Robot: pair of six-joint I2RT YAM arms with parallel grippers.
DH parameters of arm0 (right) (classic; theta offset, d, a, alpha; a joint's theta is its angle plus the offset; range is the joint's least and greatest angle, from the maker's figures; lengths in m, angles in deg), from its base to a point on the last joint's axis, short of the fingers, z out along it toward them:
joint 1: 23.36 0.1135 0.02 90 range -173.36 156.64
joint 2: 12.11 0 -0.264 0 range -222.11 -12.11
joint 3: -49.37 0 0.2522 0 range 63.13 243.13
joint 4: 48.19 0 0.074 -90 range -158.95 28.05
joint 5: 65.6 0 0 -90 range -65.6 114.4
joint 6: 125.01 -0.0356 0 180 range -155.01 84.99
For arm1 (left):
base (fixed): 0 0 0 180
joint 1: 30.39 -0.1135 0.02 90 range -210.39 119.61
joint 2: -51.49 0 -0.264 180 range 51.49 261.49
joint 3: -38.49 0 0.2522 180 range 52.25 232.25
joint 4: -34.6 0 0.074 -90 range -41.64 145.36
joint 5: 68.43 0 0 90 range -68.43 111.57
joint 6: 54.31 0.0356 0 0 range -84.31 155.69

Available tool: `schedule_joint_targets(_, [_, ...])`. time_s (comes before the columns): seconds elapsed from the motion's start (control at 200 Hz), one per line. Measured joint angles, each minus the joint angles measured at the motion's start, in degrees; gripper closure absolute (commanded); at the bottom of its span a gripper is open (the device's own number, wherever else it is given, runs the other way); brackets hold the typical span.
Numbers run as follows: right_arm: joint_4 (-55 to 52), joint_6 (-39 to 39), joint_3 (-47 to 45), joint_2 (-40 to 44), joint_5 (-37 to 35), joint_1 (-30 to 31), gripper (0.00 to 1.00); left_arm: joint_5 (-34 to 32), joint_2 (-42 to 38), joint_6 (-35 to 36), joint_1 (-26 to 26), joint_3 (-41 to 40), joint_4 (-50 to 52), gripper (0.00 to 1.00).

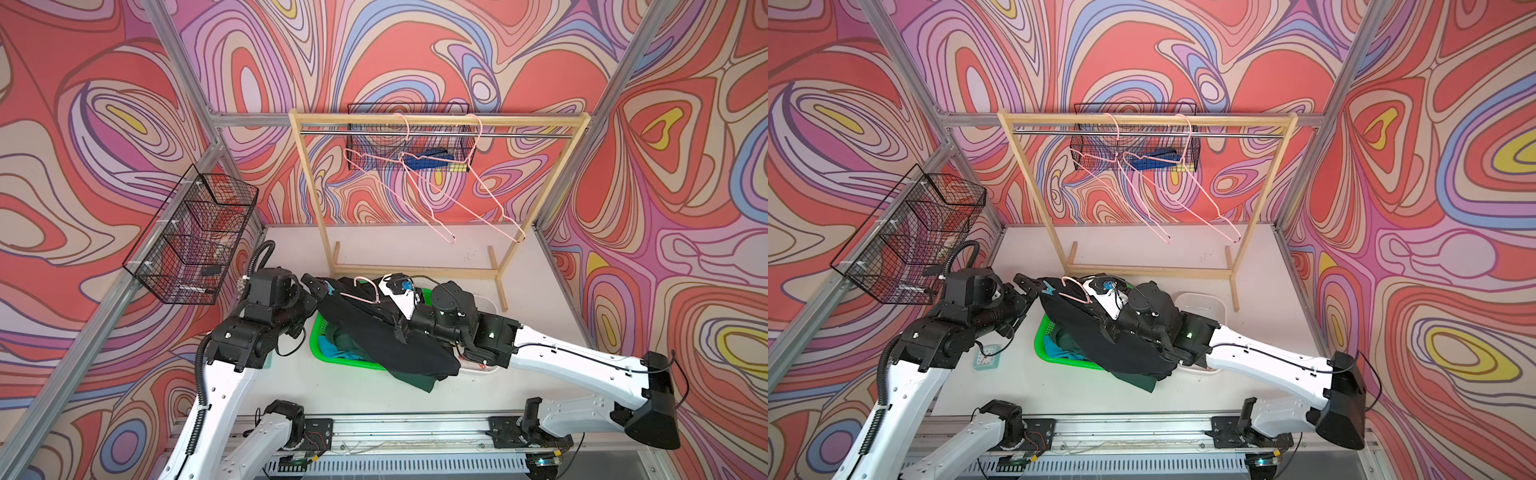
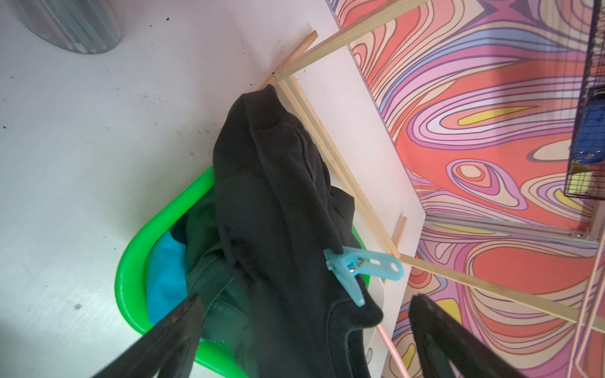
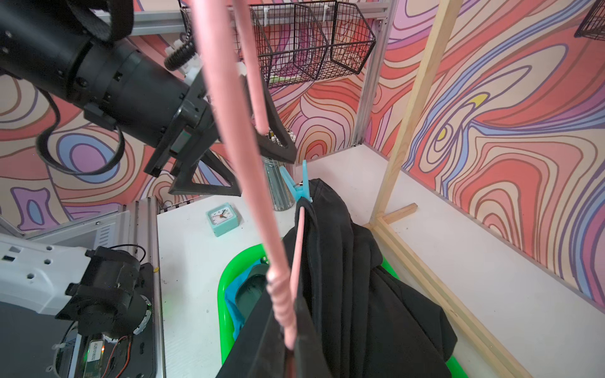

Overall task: Remove the clothespins securing t-shirts to the hanger
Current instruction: Remove the clothespin from the hanger.

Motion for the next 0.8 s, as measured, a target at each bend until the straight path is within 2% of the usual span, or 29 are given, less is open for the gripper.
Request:
schedule_joint_targets(0.215, [-0.5,1.5,0.0,0.0,-2.9,2.4,1.00,3.2,0.8,-4.6,-0.5,-1.6,-2.6,0.12])
schedule_joint_targets(0.336, [-0.6,2.1,-0.4,0.4,-3.8,3.1,1.00,5.8,2.4,-6.2,-0.9,-2.5,-4.1,0.21])
schedule_joint_targets(0.546, [-0.6,3.1,-1.5,0.8,-5.9,4.1,1.00,7.8,4.1,-6.8,-1.5,-2.1,-4.2,0.32])
schedule_joint_targets(0.796, [-0.5,3.8,-3.3,1.8,-6.7,4.5,1.00,8.8,4.1,-6.1,-1.8,-1.2,-3.7,0.39])
